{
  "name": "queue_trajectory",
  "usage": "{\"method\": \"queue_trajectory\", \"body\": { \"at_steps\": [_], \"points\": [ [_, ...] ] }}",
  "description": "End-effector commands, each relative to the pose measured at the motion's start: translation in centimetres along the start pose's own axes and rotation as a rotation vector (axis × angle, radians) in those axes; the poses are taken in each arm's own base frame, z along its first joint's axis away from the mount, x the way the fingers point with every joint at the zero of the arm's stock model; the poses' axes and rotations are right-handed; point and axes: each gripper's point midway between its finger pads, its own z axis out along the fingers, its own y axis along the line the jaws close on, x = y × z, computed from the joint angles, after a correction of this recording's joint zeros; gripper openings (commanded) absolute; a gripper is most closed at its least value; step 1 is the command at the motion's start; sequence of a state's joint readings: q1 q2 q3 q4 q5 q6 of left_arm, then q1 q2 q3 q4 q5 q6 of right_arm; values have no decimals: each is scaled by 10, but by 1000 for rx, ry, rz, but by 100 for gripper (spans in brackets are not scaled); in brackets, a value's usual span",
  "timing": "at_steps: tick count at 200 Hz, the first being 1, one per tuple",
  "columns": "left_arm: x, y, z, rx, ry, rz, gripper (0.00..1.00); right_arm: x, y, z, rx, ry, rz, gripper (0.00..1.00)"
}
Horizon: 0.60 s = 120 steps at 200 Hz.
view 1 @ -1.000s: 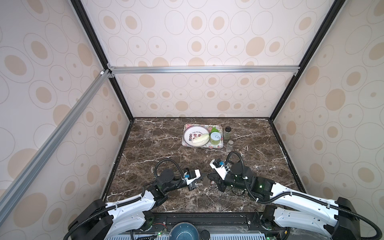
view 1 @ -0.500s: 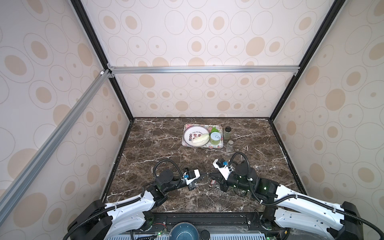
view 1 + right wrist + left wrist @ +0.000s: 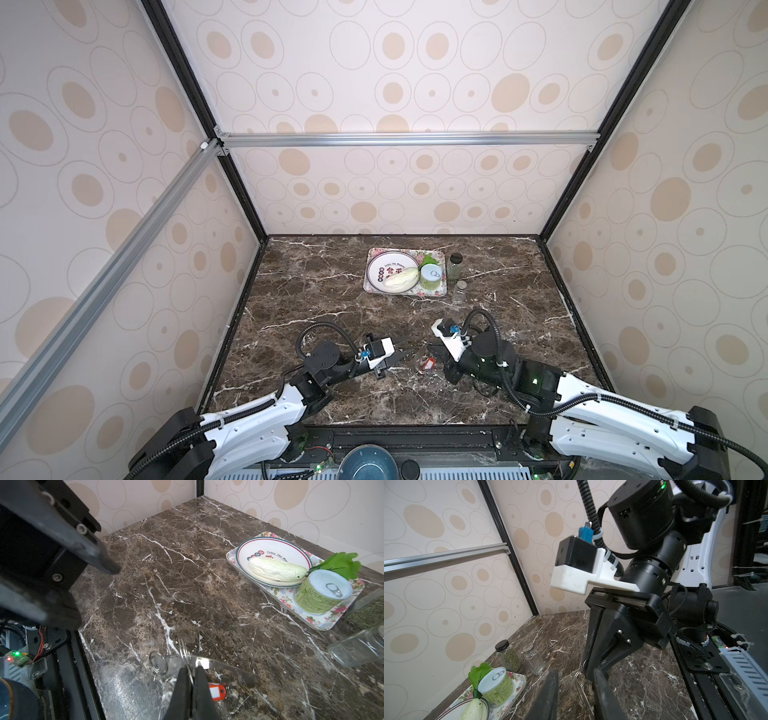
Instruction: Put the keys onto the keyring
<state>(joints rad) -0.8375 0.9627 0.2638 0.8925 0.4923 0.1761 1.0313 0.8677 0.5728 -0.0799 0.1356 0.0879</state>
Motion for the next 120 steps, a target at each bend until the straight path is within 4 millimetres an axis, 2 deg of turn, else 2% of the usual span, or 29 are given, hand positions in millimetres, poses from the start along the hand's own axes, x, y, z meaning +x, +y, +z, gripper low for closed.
{"method": "queue_trajectory", "body": {
  "at_steps": [1, 57, 120],
  "points": [
    [-6, -3, 3, 26, -4, 24, 28, -11, -5, -6, 62, -38, -38, 0],
    [1, -8, 12, 78, 35, 9, 22, -13, -4, -9, 85, -52, -67, 0],
    [6, -12, 18, 118, 61, 0, 21, -14, -3, -9, 86, -58, -75, 0]
  ]
}}
